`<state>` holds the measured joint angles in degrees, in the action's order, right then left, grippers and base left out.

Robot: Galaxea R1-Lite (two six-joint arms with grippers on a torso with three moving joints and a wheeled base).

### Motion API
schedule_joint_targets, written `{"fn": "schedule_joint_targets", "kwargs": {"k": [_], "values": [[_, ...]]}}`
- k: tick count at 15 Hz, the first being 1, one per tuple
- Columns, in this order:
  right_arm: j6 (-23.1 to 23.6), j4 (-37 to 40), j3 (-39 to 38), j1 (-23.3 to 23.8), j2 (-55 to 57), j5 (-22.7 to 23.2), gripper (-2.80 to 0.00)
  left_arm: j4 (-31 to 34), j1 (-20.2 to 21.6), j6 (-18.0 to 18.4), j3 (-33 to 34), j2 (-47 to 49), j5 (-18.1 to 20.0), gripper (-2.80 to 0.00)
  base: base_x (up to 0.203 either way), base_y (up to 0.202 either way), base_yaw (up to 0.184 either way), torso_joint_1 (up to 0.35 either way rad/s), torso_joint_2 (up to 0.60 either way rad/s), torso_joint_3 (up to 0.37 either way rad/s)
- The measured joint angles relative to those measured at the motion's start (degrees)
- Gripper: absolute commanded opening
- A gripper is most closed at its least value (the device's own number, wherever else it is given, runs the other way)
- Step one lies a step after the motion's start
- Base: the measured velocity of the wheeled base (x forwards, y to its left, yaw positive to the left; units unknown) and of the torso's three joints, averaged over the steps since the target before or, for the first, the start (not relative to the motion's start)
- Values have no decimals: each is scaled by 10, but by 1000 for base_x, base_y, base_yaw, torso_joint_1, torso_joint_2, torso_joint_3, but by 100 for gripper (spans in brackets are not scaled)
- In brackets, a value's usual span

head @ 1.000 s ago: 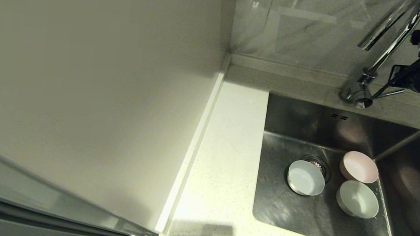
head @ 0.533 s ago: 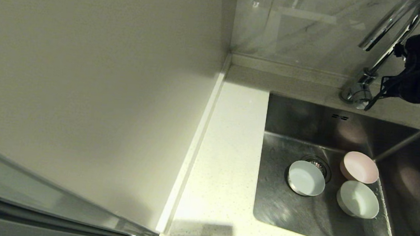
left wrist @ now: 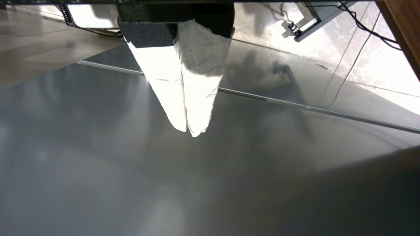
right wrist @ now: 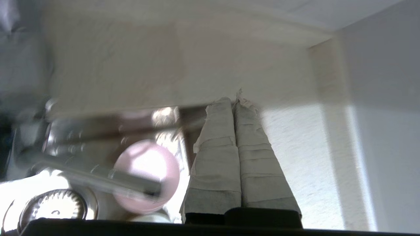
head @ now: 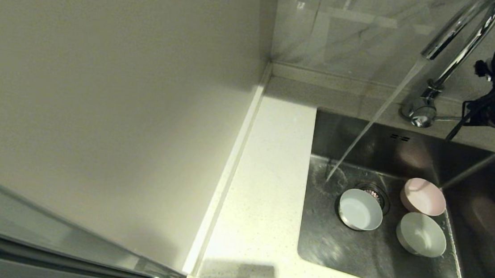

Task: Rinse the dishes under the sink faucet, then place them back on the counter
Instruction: Turn on the faucet, then wait for the water to rinse the bowl

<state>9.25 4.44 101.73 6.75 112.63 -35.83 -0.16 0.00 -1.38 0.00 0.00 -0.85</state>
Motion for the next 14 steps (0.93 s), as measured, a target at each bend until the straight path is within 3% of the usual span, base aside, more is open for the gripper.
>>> {"fn": "schedule_joint_targets", "kwargs": {"k": [3,8,11,14], "values": [[6,-2,23,29,-24,1,-280,0,0,0,0,0,0,-280,0,0,0,0,0,0],[-22,7,11,128,-104,7,-280,0,0,0,0,0,0,-280,0,0,0,0,0,0],[-46,58,-55,199,-173,23,-280,0,0,0,0,0,0,-280,0,0,0,0,0,0],[-94,117,-187,240,-252,64,-280,0,0,0,0,0,0,-280,0,0,0,0,0,0]]}}
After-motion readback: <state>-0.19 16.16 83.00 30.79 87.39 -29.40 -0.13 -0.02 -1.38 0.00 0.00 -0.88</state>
